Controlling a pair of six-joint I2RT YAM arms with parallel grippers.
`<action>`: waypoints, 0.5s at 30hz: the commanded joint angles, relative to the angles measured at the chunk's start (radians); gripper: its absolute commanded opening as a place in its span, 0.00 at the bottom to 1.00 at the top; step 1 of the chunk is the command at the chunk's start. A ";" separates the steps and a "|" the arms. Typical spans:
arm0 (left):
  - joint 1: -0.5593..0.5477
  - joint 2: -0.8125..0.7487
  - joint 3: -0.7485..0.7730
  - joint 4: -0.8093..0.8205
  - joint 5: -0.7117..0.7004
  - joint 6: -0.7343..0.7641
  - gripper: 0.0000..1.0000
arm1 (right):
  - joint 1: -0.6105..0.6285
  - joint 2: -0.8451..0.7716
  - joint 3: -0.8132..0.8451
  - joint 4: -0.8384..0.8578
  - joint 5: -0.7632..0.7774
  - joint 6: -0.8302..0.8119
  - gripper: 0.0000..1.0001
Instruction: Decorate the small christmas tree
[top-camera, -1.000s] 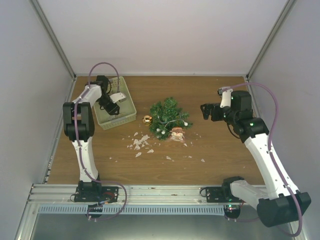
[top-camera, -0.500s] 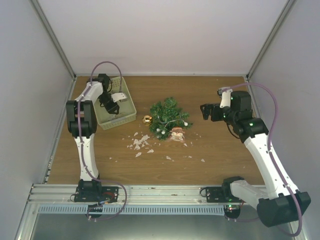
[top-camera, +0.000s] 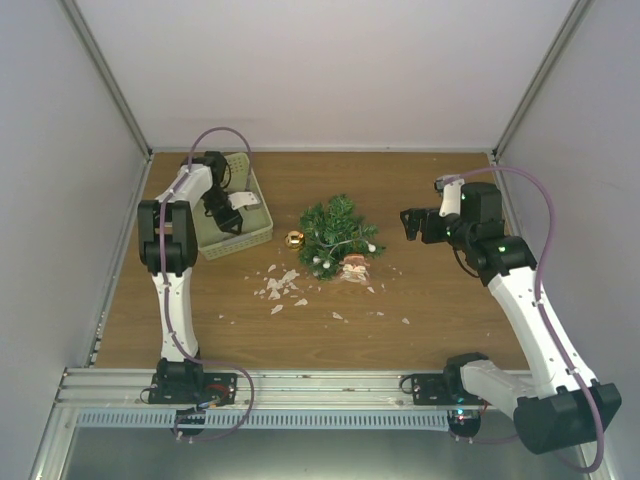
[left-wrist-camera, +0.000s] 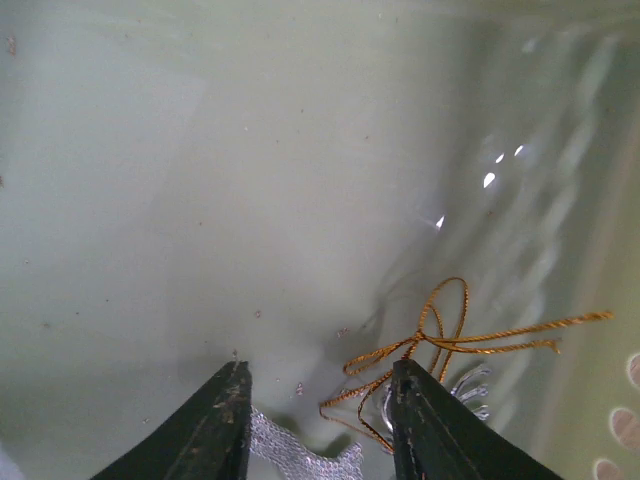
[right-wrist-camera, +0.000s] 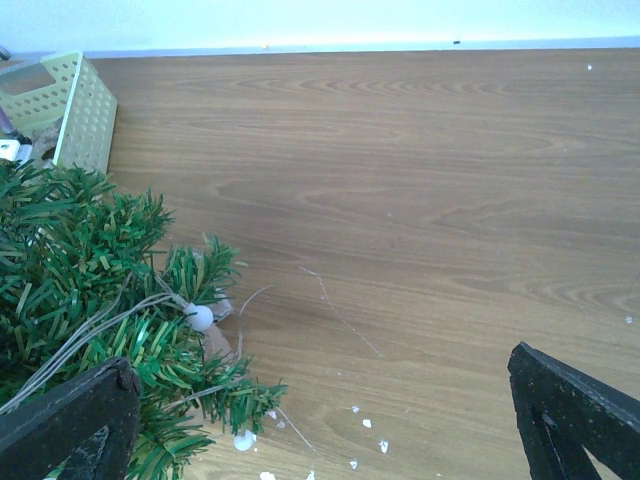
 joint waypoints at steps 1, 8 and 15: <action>-0.003 0.033 -0.007 -0.027 -0.027 0.011 0.36 | -0.008 -0.010 -0.014 0.018 -0.006 0.001 1.00; -0.002 0.035 -0.013 0.025 -0.058 -0.010 0.00 | -0.007 -0.012 -0.014 0.016 -0.001 -0.001 1.00; 0.005 0.002 -0.001 0.092 -0.066 -0.036 0.00 | -0.007 -0.011 -0.019 0.018 -0.001 -0.001 1.00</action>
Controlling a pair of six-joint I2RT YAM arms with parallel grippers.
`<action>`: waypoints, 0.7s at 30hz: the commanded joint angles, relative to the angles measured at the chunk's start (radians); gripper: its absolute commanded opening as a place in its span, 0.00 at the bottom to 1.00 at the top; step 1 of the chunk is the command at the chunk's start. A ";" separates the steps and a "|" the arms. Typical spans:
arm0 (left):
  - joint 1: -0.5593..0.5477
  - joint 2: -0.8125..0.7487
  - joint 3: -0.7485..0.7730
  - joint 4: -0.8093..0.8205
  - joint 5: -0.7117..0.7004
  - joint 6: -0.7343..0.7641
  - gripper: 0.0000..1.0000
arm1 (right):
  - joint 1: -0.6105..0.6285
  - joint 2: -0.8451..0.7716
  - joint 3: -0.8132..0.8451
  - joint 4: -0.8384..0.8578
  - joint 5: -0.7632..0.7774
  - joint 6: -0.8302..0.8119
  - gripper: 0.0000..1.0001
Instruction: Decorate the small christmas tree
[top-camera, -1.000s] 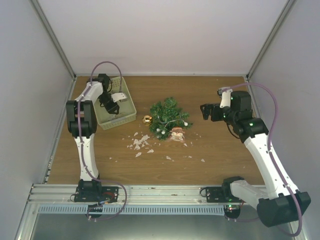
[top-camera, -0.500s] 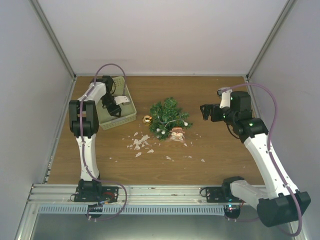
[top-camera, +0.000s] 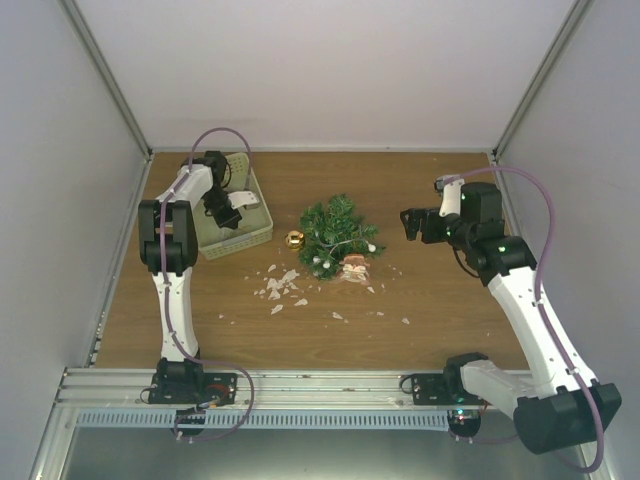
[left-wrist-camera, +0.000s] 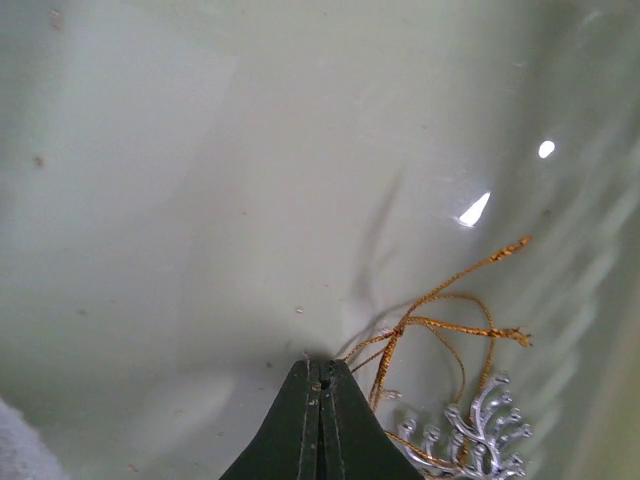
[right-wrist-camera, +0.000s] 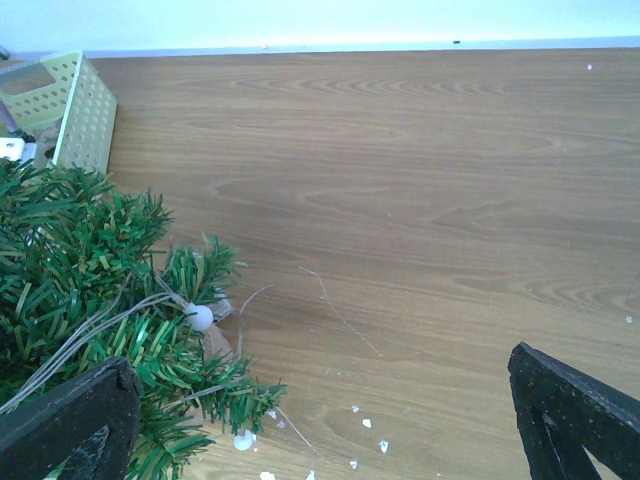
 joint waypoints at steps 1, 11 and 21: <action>0.008 -0.017 0.002 0.078 -0.017 -0.022 0.00 | -0.007 -0.010 -0.018 0.019 0.000 -0.002 1.00; 0.013 -0.113 0.013 0.102 0.036 -0.028 0.00 | -0.007 -0.004 -0.018 0.023 -0.004 -0.004 1.00; 0.014 -0.150 0.016 0.121 0.040 -0.049 0.01 | -0.008 -0.002 -0.018 0.026 -0.007 -0.004 0.99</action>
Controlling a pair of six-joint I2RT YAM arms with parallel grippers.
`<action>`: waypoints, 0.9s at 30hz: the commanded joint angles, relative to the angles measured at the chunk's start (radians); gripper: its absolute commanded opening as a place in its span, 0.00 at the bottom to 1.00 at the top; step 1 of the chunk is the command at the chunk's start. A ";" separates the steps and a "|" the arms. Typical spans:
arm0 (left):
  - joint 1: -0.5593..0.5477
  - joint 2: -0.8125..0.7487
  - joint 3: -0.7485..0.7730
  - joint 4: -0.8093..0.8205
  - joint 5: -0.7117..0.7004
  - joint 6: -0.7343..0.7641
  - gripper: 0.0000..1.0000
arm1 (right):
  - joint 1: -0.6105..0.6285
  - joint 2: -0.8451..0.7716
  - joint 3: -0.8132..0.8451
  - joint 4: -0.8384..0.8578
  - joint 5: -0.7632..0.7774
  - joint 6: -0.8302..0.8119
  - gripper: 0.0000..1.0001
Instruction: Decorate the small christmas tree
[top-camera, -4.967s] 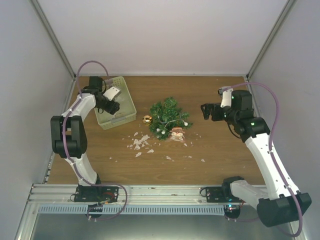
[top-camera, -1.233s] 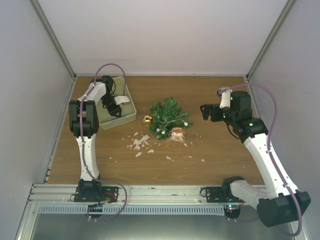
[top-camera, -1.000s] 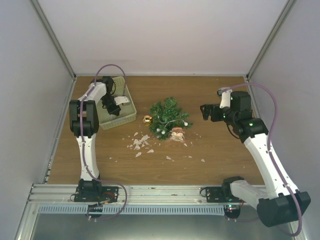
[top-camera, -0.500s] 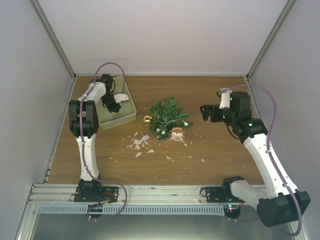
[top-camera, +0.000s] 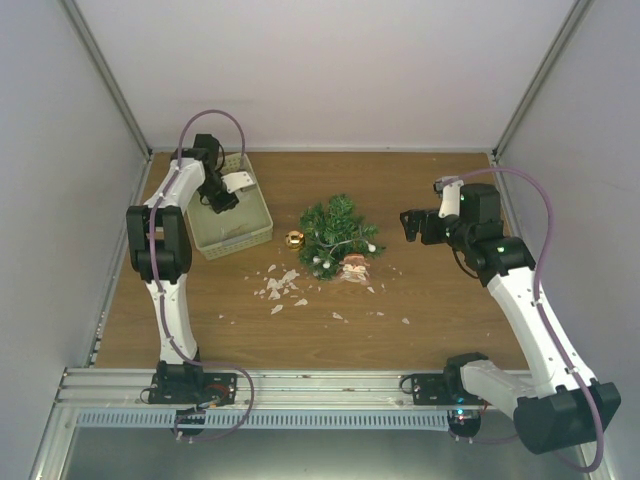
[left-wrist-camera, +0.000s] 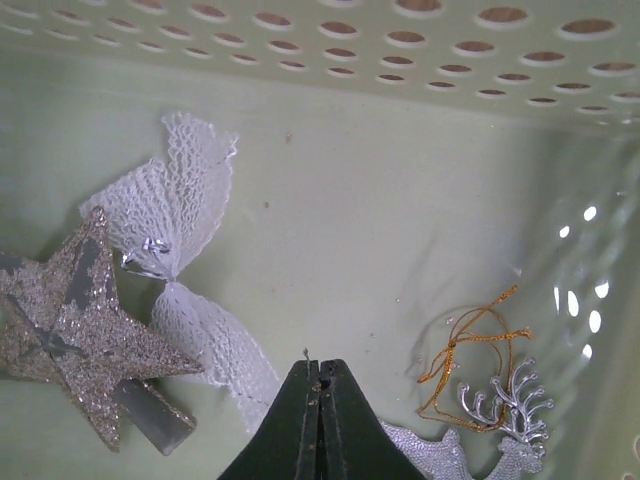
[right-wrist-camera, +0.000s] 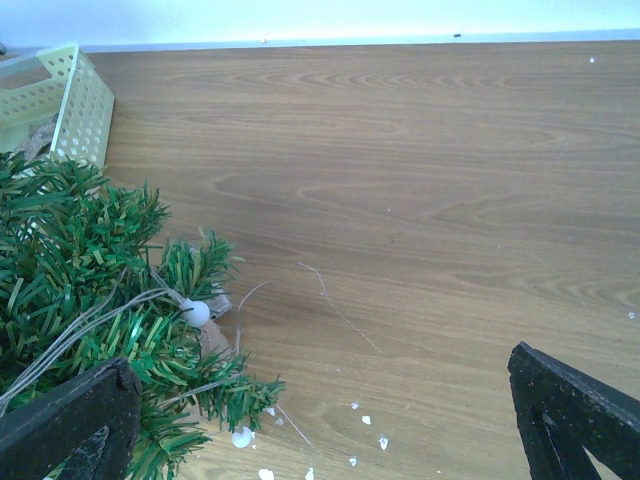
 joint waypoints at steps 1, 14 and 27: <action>0.006 -0.024 0.023 0.001 0.044 -0.014 0.07 | -0.007 -0.003 -0.005 0.020 -0.006 -0.004 1.00; 0.006 -0.017 -0.044 -0.111 0.095 0.083 0.54 | -0.007 -0.006 -0.015 0.023 -0.007 -0.001 1.00; -0.009 0.070 -0.079 -0.067 0.080 0.062 0.51 | -0.007 -0.010 -0.015 0.019 -0.005 0.002 0.99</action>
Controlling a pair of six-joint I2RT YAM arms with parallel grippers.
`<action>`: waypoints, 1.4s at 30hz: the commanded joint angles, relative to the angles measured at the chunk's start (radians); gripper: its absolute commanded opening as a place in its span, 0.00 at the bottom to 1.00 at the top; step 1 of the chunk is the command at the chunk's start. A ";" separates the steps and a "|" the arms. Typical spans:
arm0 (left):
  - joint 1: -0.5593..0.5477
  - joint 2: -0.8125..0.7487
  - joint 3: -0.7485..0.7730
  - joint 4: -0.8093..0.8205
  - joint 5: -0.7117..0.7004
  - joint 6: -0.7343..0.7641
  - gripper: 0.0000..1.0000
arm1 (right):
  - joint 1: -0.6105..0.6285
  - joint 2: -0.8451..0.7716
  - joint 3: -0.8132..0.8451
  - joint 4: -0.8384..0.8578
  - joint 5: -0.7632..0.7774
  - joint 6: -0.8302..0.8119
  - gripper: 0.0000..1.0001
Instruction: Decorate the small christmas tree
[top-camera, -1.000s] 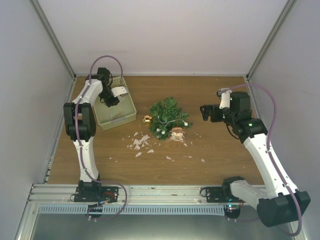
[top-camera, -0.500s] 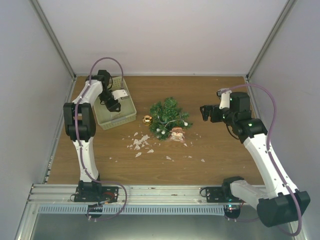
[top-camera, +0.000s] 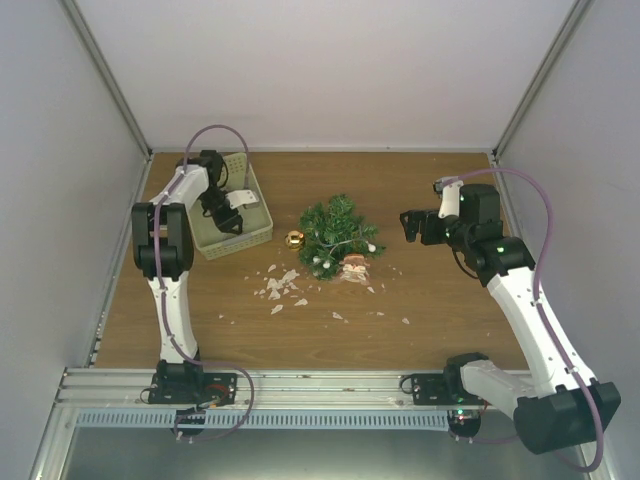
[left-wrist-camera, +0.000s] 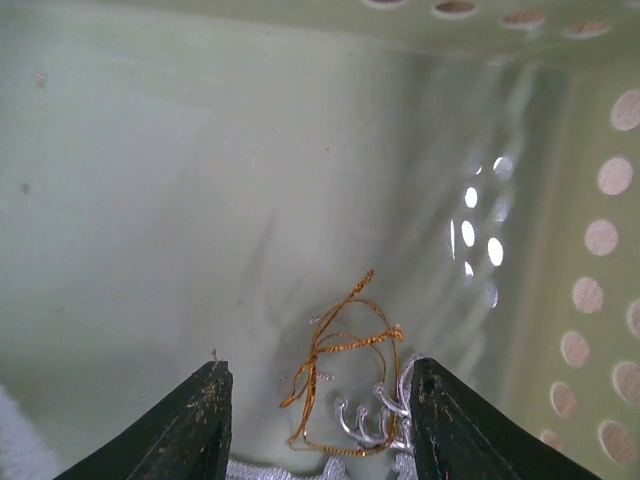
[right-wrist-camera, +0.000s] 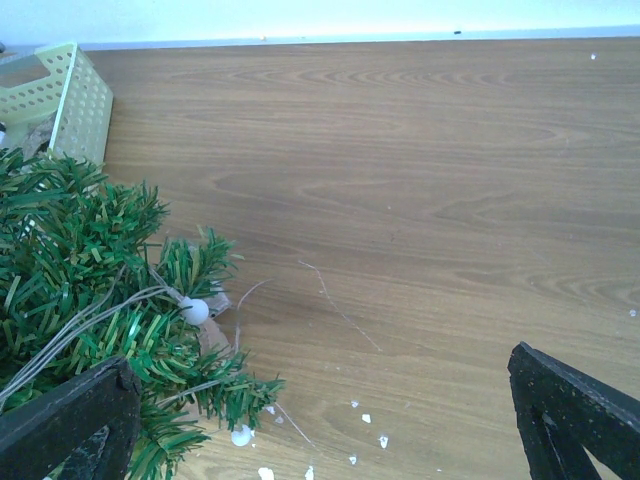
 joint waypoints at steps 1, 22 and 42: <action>-0.009 0.042 -0.016 0.030 0.004 -0.009 0.50 | -0.008 -0.009 -0.012 0.018 -0.004 0.002 0.99; -0.017 -0.071 -0.028 0.121 -0.031 -0.055 0.00 | -0.007 -0.017 -0.014 0.016 0.001 -0.002 1.00; -0.033 -0.399 -0.022 0.139 0.059 -0.146 0.00 | -0.008 -0.035 0.005 0.029 0.002 -0.012 1.00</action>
